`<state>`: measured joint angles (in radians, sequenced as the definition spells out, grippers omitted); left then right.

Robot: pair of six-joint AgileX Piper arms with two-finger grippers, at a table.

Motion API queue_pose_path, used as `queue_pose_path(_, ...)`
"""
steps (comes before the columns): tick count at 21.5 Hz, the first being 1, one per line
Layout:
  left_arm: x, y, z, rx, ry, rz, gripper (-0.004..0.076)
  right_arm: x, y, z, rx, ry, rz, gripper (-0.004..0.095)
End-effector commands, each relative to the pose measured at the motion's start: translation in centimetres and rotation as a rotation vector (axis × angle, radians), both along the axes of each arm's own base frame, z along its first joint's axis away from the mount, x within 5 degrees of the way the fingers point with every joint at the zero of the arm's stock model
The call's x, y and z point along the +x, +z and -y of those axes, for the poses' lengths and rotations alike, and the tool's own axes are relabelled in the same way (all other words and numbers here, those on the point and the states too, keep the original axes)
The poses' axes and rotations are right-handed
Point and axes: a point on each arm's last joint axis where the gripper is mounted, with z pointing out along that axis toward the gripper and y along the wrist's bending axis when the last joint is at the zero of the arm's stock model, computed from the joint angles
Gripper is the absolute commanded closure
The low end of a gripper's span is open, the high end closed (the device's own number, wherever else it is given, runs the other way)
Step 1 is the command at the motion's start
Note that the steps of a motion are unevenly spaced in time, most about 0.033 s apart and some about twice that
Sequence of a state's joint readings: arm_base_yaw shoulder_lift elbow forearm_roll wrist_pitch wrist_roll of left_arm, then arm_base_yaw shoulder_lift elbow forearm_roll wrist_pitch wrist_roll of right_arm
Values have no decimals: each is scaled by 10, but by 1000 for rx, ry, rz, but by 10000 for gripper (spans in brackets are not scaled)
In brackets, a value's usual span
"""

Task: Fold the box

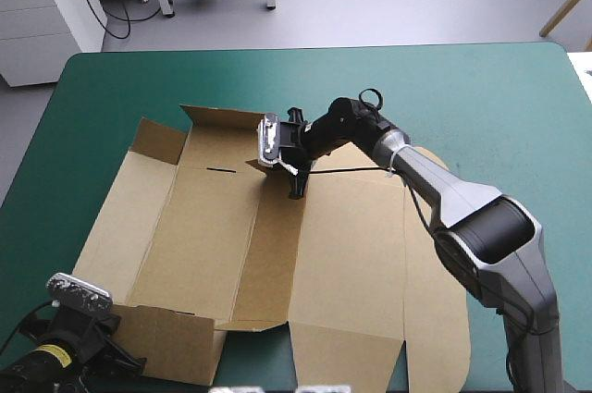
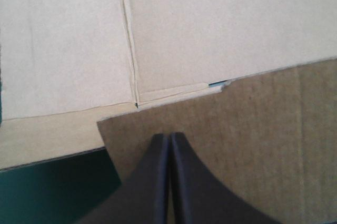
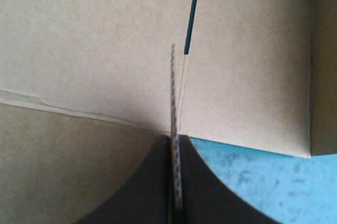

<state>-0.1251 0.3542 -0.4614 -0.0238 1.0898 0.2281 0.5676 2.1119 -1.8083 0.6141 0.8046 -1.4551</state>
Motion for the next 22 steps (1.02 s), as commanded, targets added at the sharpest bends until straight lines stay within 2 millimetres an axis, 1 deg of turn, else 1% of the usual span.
queue_pose_path(1, 5, 15, 5, -56, -14, 90, 734, -7, 43, -15, 106, 19, 85, 928)
queue_pose_path(3, 7, 32, 6, -88, -17, 174, 734, -5, 45, -27, 128, 33, 99, 927)
queue_pose_path(7, 5, 48, 6, -101, -13, 222, 734, -4, 45, -31, 138, 32, 91, 928)
queue_pose_path(8, 3, 55, 6, -113, -4, 229, 734, -4, 45, -31, 137, 32, 91, 928)
queue_pose_path(12, -2, 62, 5, -116, 1, 214, 734, -6, 45, -33, 138, 35, 86, 928)
queue_pose_path(16, -8, 72, 5, -132, 17, 209, 734, -12, 45, -41, 141, 52, 88, 928)
queue_pose_path(22, -9, 72, 5, -129, 17, 201, 734, -9, 49, -44, 171, 18, 148, 928)
